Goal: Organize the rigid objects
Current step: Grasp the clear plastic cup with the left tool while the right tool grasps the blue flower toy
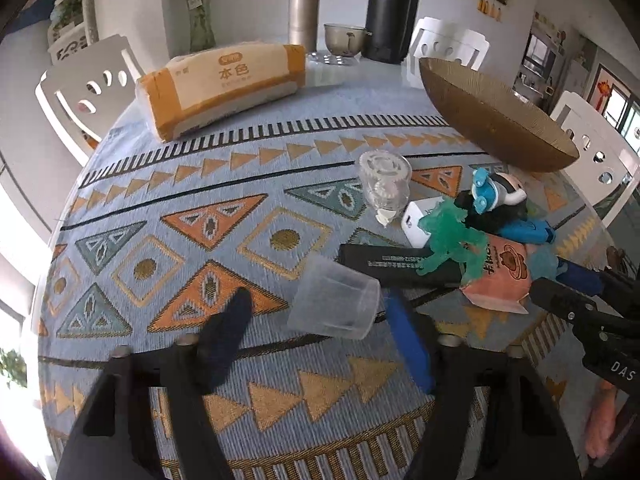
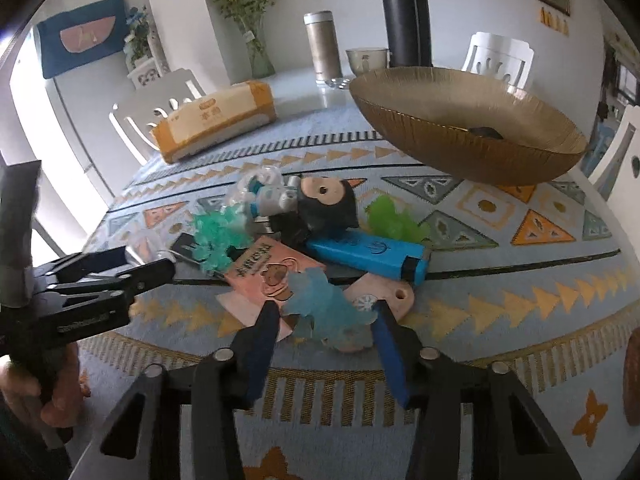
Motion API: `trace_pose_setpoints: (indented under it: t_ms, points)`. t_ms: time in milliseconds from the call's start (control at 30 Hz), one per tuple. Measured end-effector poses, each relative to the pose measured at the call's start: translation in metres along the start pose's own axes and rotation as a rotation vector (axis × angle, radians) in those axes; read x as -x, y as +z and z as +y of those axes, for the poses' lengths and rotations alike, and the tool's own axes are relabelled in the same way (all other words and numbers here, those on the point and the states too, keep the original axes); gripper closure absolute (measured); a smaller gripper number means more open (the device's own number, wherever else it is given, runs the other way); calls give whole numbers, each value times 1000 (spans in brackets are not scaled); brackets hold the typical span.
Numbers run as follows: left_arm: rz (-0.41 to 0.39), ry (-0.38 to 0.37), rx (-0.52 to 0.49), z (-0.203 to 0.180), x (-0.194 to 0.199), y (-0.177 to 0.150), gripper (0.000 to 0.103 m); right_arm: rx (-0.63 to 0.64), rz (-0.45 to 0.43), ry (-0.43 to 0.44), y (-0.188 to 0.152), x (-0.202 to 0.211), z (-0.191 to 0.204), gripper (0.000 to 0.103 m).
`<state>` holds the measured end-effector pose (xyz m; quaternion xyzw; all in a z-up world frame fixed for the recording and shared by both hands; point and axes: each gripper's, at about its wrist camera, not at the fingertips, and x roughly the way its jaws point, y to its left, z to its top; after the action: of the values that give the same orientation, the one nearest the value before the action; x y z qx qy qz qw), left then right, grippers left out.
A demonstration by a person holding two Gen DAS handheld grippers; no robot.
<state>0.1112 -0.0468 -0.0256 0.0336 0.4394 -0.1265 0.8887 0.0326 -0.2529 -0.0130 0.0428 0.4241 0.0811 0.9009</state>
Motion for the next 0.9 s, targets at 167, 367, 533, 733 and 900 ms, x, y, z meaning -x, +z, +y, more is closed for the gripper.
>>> trace_pose_setpoints:
  t_ms: [167,367,533,733,900]
  points:
    - [-18,4,-12,-3,8,-2,67,6,-32,26,-2,10,0,58]
    - [-88,-22,-28,-9,50,-10,67,22,-56,45,-18,41,3,58]
    - [-92,-12,-60,-20,61,-34,67,68,26,42,-39,49,9,58]
    - [-71,23,-76,-26,47,-54,67,78,60,16,-56,41,10,57]
    - [-93,46,-90,-29,50,-57,67,72,58,-15,-55,39,9,42]
